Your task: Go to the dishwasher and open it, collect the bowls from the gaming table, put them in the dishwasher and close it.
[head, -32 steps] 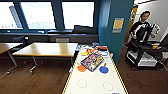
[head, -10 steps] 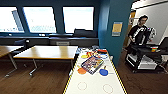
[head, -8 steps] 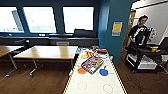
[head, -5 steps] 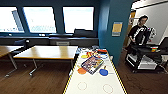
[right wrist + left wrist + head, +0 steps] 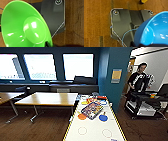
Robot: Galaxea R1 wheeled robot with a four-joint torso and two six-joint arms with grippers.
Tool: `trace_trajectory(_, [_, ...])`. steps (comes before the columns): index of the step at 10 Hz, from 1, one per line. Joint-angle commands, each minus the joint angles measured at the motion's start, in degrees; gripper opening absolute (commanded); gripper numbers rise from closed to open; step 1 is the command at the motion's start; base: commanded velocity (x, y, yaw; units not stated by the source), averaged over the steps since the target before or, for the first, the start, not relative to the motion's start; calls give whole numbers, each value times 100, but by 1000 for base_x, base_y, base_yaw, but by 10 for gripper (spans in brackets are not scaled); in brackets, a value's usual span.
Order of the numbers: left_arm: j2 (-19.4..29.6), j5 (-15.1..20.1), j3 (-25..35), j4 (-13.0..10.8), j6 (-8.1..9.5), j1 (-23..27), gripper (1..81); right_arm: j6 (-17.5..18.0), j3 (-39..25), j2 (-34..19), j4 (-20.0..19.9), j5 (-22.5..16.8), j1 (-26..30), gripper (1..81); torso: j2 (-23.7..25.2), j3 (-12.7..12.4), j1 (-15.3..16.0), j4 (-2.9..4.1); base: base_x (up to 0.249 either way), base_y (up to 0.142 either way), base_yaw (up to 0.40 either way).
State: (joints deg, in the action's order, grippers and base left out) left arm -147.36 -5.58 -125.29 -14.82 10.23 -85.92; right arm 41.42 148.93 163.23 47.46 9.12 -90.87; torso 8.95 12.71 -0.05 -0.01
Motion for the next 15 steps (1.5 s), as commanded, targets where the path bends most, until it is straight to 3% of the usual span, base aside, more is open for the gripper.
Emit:
trace_trajectory(1, [119, 260, 14, -73, -47, 220, 10, -12, 3, -86, 97, -138, 213, 10, 0, 0, 5, 0, -109, 0, 0])
trace_trajectory(8, [-215, 268, -435, -144, -47, 193, 10, -12, 12, -25, 88, -130, 213, 10, 2, -2, 5, 0, -115, 0, 0])
trace_trajectory(15, [-119, 260, -504, -144, -56, 114, 10, -12, 187, -34, 88, -130, 205, 10, 4, -2, 5, 0, -126, 0, 0])
